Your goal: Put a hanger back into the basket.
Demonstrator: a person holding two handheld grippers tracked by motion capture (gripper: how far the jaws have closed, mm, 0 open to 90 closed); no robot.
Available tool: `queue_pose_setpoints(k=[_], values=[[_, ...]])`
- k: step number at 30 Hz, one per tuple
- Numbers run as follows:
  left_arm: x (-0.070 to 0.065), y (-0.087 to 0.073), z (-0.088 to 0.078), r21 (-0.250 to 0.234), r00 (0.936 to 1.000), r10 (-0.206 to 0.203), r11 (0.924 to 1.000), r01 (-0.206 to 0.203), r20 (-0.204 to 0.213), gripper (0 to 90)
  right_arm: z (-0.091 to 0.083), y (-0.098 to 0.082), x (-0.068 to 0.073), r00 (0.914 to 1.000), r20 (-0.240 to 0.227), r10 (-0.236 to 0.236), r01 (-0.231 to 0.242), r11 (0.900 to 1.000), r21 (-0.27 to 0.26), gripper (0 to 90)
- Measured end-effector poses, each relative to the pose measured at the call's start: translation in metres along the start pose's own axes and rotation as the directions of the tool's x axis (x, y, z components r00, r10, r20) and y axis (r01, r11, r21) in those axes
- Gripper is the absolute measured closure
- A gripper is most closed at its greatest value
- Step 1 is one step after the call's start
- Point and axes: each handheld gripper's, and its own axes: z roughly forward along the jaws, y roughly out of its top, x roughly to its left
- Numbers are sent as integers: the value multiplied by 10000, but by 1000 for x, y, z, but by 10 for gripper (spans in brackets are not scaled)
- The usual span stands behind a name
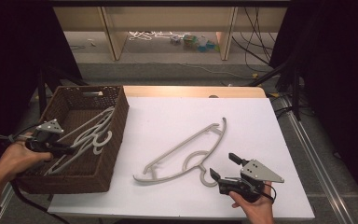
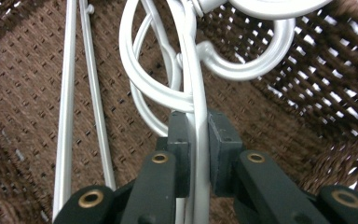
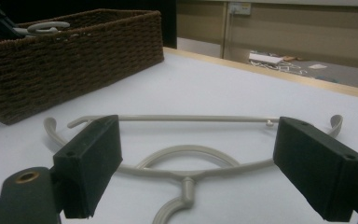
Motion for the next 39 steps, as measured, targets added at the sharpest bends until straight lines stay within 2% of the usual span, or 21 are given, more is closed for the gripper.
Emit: queue_pose_setpoints(k=[4,6,8,10,11,14,16,17,19,22,26,28,29,30,31,32,33,34,36,38,39], values=[[3,-5,8,94,9990,-436,9990,437,-40,809,0,0,0,10000,-15,-1,1,10000,26,162],[5,-7,11,182,9996,-292,9994,291,31,809,0,0,0,10000,-9,1,-1,10000,-2,162],[5,-9,15,131,9987,-502,9987,502,48,807,0,0,0,10000,-69,-13,14,9999,100,162],[6,-8,14,461,9988,-479,9978,480,-29,798,0,0,0,10000,-22,24,-24,10000,20,162],[4,-8,16,315,9969,-763,9965,768,-177,794,0,0,0,10000,-8,21,-21,10000,20,162],[6,-9,15,527,9978,-626,9966,636,-201,727,0,-1,0,9999,-102,74,-73,9999,104,162],[4,-9,14,230,9959,-895,9957,897,-88,690,1,-1,1,9998,-132,126,-126,9999,0,162],[4,-9,13,171,9961,-864,9961,867,-163,653,1,0,0,9999,-122,76,-75,9999,72,162],[-1,-7,10,-306,9893,-1376,9902,1362,-484,564,0,-1,0,9999,-118,65,-63,9999,100,162],[-6,-3,5,-776,9857,-1513,9863,1456,-738,463,0,0,0,10000,6,43,-43,10000,18,162],[-20,7,-4,-1883,9764,-1924,9670,1716,-979,355,1,-1,0,9999,-104,102,-102,9999,-4,162],[-26,12,-11,-2098,9754,-1979,9621,1742,-976,342,0,0,0,10000,12,22,-22,10000,-2,162],[-32,15,-15,-2410,9751,-1996,9552,1716,-966,325,0,0,0,10000,-24,8,-8,10000,12,162],[-38,18,-16,-2794,9732,-2109,9435,1781,-920,318,0,0,0,10000,-18,6,-6,10000,29,162],[-45,21,-16,-3311,9676,-2369,9230,1960,-875,312,-1,0,0,10000,20,34,-34,10000,28,162],[-50,24,-20,-3413,9710,-2213,9229,1785,-908,298,-1,0,0,10000,22,50,-50,10000,14,162],[-56,27,-21,-3654,9709,-2243,9134,1796,-836,290,-1,0,0,10000,15,40,-40,10000,-13,162],[-60,28,-23,-3749,9732,-2156,9111,1712,-796,286,-1,0,0,10000,25,4,-4,10000,3,162],[-72,34,-23,-4271,9708,-2330,8847,1869,-579,277,-1,0,0,10000,-39,2,-1,10000,80,162],[-82,37,-25,-4675,9729,-2295,8632,1907,-269,267,-1,0,0,10000,-12,2,-2,10000,12,162],[-86,38,-25,-4912,9701,-2425,8446,2130,37,260,-1,1,0,10000,-19,7,-7,9999,107,162]])
